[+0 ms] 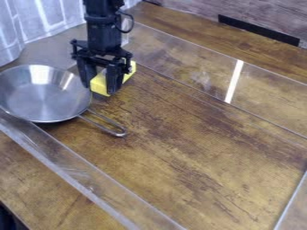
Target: Put the yellow object in the silver pan
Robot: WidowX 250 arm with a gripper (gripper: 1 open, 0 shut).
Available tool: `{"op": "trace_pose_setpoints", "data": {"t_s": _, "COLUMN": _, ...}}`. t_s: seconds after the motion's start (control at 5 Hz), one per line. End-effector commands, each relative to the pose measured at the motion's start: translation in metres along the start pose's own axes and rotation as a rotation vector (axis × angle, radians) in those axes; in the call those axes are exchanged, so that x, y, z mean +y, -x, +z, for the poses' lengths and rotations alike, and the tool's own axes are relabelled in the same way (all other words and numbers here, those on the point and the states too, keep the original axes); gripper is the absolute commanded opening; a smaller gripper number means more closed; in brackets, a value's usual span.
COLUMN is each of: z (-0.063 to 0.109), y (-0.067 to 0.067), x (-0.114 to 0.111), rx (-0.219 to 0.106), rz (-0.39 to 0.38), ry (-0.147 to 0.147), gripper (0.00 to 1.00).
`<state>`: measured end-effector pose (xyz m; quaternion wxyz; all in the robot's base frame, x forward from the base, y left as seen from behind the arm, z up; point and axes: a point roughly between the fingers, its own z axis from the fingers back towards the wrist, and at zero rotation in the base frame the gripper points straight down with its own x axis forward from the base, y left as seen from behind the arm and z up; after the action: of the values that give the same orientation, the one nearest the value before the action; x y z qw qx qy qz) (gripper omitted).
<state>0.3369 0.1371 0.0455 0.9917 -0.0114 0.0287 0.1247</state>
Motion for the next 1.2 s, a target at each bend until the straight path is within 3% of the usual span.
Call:
{"op": "trace_pose_setpoints", "data": {"t_s": 0.0, "z": 0.021, "y": -0.011, "x": -0.008, "rx": -0.063, "rz": -0.030, "ry": -0.009, "gripper": 0.00}}
{"op": "trace_pose_setpoints", "data": {"t_s": 1.0, "z": 0.037, "y": -0.005, "x": -0.002, "rx": -0.072, "rz": -0.037, "ry": -0.007, "gripper": 0.00}}
